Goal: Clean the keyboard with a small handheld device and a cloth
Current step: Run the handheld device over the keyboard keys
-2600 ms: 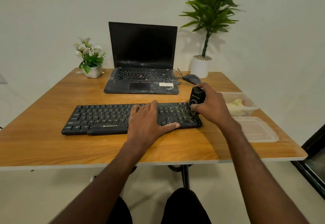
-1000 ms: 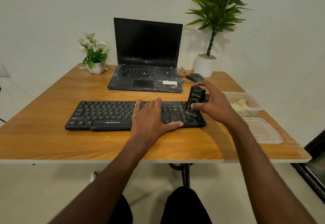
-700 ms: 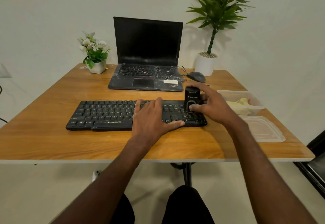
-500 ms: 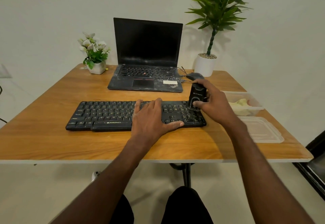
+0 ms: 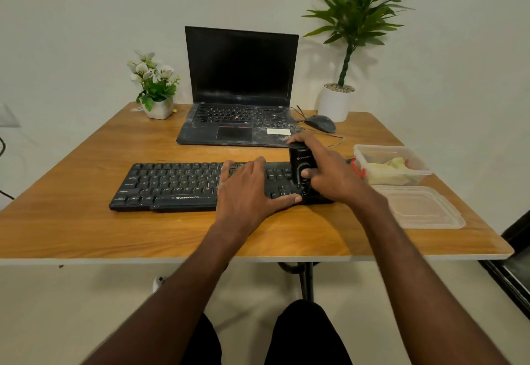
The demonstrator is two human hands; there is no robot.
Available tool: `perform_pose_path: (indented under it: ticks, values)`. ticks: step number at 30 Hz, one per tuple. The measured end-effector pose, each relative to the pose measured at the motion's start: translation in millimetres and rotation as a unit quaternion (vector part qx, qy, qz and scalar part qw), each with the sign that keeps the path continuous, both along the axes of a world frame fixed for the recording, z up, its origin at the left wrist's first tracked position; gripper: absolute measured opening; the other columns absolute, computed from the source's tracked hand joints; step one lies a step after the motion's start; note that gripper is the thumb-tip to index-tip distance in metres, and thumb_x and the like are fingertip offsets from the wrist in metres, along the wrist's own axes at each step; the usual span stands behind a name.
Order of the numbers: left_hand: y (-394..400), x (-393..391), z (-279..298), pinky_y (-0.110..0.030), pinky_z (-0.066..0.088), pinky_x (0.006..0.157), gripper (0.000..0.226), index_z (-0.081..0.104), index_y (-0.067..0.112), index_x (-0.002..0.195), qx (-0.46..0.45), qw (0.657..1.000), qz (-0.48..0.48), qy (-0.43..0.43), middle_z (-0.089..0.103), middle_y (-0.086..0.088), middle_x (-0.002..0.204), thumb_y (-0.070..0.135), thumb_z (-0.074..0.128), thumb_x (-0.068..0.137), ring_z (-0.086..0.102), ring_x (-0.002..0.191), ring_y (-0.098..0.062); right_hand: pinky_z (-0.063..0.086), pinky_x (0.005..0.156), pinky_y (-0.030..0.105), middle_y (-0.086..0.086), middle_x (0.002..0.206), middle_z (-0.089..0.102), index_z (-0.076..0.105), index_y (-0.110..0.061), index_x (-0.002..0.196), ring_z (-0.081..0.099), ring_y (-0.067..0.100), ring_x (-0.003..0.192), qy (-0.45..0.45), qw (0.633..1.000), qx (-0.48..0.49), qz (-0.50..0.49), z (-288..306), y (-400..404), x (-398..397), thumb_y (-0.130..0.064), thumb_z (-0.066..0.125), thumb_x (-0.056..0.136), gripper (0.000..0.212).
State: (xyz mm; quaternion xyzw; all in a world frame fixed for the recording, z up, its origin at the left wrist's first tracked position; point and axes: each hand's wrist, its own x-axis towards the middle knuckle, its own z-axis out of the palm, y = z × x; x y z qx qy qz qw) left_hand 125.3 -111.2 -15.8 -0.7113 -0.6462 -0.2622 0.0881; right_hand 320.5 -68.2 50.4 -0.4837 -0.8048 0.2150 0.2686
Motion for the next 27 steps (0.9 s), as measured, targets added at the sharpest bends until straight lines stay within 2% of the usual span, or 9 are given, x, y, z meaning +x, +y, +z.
perform_pose_path:
  ticks: [3,6,10,14,17,19,21,24,27]
  values:
    - [0,1,0,-0.051,0.019,0.129,0.106,0.052,0.022,0.137,0.000,1.000,0.001,0.001,0.071,0.003,0.126,0.106,0.041,0.073,0.065,0.122,-0.016,0.052,0.063,0.023,0.002,0.122,0.055,0.037,-0.045,0.139,0.060,0.016,0.099,-0.014,0.999,-0.002,-0.040,5,4,24,0.007,0.062,0.091,0.075]
    - [0,0,-1,-0.051,0.020,0.129,0.108,0.052,0.021,0.138,0.000,1.000,0.002,0.004,0.070,0.004,0.127,0.106,0.040,0.073,0.065,0.123,-0.016,0.060,0.073,0.037,0.004,0.125,0.059,0.037,-0.046,0.140,0.062,0.021,0.104,-0.011,0.998,0.031,-0.062,7,4,21,0.007,0.063,0.089,0.078]
    - [1,1,-1,-0.052,0.022,0.129,0.106,0.052,0.021,0.138,0.001,1.000,0.002,0.005,0.070,0.003,0.126,0.105,0.041,0.074,0.065,0.122,-0.016,0.058,0.069,0.028,-0.001,0.130,0.054,0.040,-0.047,0.137,0.061,0.017,0.106,0.017,1.000,0.011,-0.003,1,2,9,0.006,0.062,0.091,0.074]
    - [1,0,-1,-0.052,0.022,0.129,0.108,0.052,0.021,0.139,0.000,1.000,0.005,0.007,0.071,0.003,0.127,0.106,0.041,0.073,0.065,0.123,-0.017,0.060,0.072,0.031,0.002,0.127,0.054,0.039,-0.048,0.133,0.061,0.019,0.109,-0.008,0.999,-0.048,-0.001,9,7,28,0.007,0.062,0.091,0.073]
    - [1,1,-2,-0.052,0.021,0.130,0.111,0.051,0.021,0.142,-0.005,1.000,0.005,0.010,0.070,0.002,0.129,0.107,0.039,0.073,0.065,0.124,-0.017,0.059,0.076,0.039,0.007,0.127,0.060,0.036,-0.043,0.141,0.063,0.024,0.107,-0.052,0.996,0.005,-0.078,9,8,35,0.003,0.063,0.091,0.073]
    - [0,1,-2,-0.052,0.020,0.130,0.110,0.051,0.021,0.142,-0.004,1.000,0.005,0.009,0.070,0.002,0.129,0.107,0.040,0.074,0.064,0.125,-0.017,0.059,0.081,0.045,0.006,0.126,0.062,0.035,-0.041,0.143,0.064,0.024,0.105,-0.025,0.994,0.043,-0.102,6,7,32,0.004,0.062,0.091,0.073]
    - [0,1,-1,-0.052,0.020,0.130,0.110,0.051,0.021,0.141,-0.003,1.000,0.007,0.007,0.070,0.003,0.129,0.106,0.040,0.074,0.064,0.124,-0.017,0.059,0.080,0.043,0.005,0.126,0.062,0.037,-0.040,0.142,0.064,0.023,0.104,0.008,0.994,0.051,-0.095,2,6,29,0.005,0.063,0.090,0.073]
    - [-2,1,0,-0.052,0.020,0.130,0.110,0.051,0.021,0.141,-0.005,1.000,0.009,0.007,0.070,0.003,0.128,0.106,0.041,0.074,0.064,0.123,-0.017,0.061,0.079,0.040,0.004,0.129,0.059,0.038,-0.040,0.143,0.063,0.023,0.110,0.006,0.998,0.006,-0.066,2,6,36,0.007,0.062,0.091,0.074]
    - [-2,1,1,-0.053,0.017,0.131,0.111,0.050,0.020,0.144,-0.012,1.000,0.006,0.005,0.069,0.003,0.131,0.106,0.041,0.074,0.064,0.126,-0.017,0.061,0.086,0.045,0.006,0.131,0.056,0.038,-0.042,0.141,0.061,0.025,0.115,-0.058,0.997,-0.049,-0.033,17,6,51,0.007,0.063,0.090,0.074]
